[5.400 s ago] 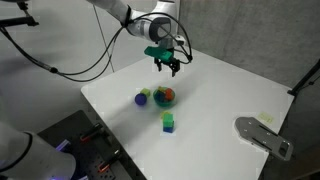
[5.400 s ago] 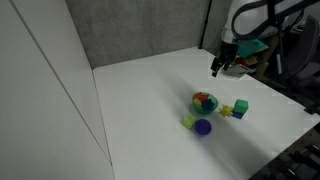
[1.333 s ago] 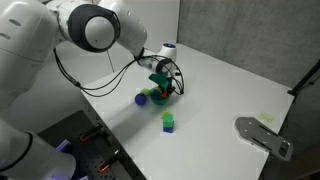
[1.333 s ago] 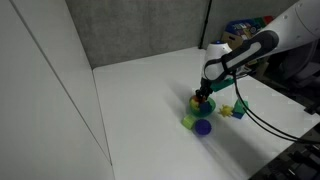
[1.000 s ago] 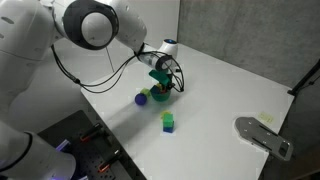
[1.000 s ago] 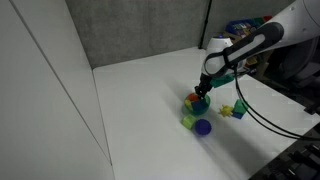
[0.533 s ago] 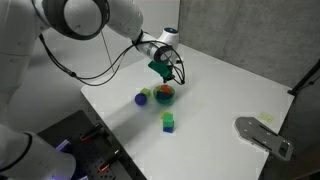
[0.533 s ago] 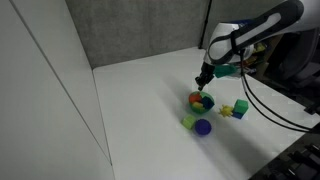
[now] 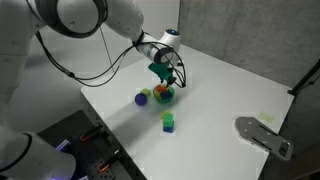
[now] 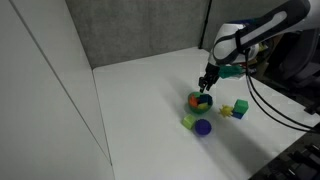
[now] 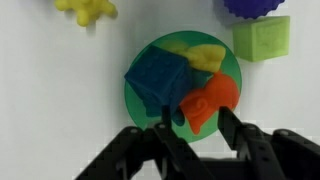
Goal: Remove the yellow toy dog from the green bowl and put it on the table.
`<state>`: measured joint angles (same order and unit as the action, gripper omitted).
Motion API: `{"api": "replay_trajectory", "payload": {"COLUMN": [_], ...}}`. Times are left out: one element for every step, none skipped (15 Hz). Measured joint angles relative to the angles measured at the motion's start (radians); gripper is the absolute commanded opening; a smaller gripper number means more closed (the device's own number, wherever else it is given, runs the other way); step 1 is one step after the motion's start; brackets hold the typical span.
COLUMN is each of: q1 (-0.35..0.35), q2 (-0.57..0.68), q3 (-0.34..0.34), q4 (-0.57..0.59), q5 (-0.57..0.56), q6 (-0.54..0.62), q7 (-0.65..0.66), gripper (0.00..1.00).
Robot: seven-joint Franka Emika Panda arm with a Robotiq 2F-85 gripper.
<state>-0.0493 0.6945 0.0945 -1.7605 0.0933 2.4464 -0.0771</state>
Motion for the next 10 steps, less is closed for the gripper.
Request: {"api": "replay_trajectory", "payload": {"q1": [-0.001, -0.001, -0.001, -0.001, -0.001, -0.001, -0.001, -0.001, 0.000, 0.001], "q2": [-0.001, -0.003, -0.009, -0.019, -0.032, -0.050, -0.070, -0.091, -0.112, -0.129], "q3": [0.000, 0.000, 0.000, 0.000, 0.000, -0.001, -0.003, -0.007, -0.012, -0.019], "q4": [-0.009, -0.020, -0.033, -0.047, -0.063, -0.082, -0.100, -0.120, -0.140, -0.157], "q5": [0.000, 0.001, 0.001, 0.001, 0.001, 0.001, 0.001, 0.001, 0.001, 0.001], "q6": [-0.006, -0.013, -0.019, -0.026, -0.034, -0.045, -0.055, -0.064, -0.076, -0.090], "q7": [0.000, 0.000, 0.000, 0.000, 0.000, 0.001, 0.005, 0.010, 0.020, 0.036], "gripper": [0.92, 0.99, 1.00, 1.00, 1.00, 1.00, 1.00, 1.00, 1.00, 1.00]}}
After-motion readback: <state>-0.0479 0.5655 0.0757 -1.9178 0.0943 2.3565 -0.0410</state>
